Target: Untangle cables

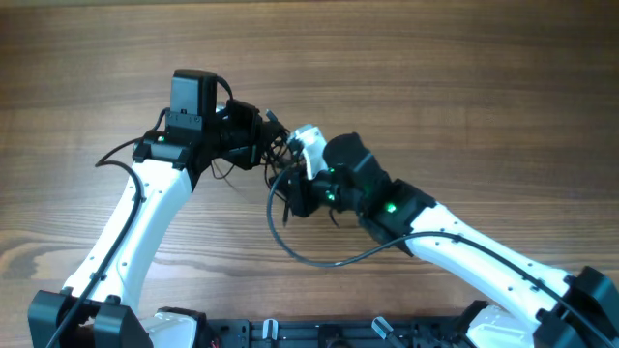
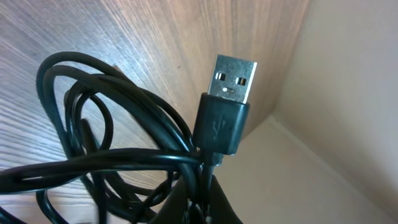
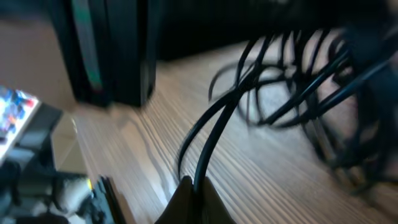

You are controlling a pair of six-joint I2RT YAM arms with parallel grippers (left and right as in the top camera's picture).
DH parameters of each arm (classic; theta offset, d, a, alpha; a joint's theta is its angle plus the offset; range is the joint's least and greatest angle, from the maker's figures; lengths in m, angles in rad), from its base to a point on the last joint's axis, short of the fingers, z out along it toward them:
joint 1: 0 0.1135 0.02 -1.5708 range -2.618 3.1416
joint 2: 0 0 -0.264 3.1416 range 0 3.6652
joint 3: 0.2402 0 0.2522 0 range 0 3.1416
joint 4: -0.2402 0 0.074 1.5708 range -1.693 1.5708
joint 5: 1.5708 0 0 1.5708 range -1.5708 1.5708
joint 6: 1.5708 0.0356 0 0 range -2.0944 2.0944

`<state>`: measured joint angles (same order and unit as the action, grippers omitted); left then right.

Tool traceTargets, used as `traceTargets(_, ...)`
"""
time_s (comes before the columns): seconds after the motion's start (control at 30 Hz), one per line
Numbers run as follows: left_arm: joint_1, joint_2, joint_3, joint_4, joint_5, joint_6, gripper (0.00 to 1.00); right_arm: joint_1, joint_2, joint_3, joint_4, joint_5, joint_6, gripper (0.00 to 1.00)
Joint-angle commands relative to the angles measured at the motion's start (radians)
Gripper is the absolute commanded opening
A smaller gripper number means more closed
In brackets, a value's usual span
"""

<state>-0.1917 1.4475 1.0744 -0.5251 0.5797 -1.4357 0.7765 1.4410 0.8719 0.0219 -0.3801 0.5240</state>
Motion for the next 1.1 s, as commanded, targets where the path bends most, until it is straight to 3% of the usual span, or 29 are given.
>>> traceTargets(0.0,-0.019,-0.019,0.010,-0.010,0.047,0.041,0.04,-0.051,-0.018,0.003,0.023,0.079,0.168,0.04)
traceTargets(0.23,-0.076,-0.019,0.010,-0.010,0.053,-0.014,0.04,-0.065,0.004,0.003,0.023,0.111,0.200,0.04)
traceTargets(0.43,-0.103,-0.019,0.010,0.010,0.108,-0.043,0.04,-0.070,0.010,0.003,0.009,0.270,0.326,0.04)
traceTargets(0.63,-0.098,-0.019,0.010,0.021,0.161,-0.092,0.04,-0.087,0.010,0.003,-0.150,0.453,0.464,0.05)
traceTargets(0.73,-0.087,-0.019,0.010,0.021,0.174,-0.091,0.04,-0.119,0.010,0.003,-0.179,0.454,0.466,0.18)
traceTargets(0.77,-0.082,-0.019,0.010,0.021,0.179,-0.090,0.04,-0.130,0.010,0.003,-0.183,0.444,0.455,0.27)
traceTargets(0.83,-0.068,-0.019,0.010,0.021,0.179,-0.066,0.04,-0.152,0.008,0.003,-0.185,0.413,0.399,0.54)
traceTargets(0.87,-0.060,-0.019,0.010,0.020,0.179,-0.034,0.04,-0.165,0.006,0.003,-0.190,0.400,0.363,0.61)
traceTargets(0.97,-0.034,-0.019,0.010,0.020,0.180,0.106,0.04,-0.205,-0.011,0.003,-0.237,0.378,0.323,0.86)
traceTargets(1.07,-0.017,-0.019,0.010,0.020,0.179,0.377,0.04,-0.247,-0.035,0.003,-0.241,0.237,0.114,0.91)
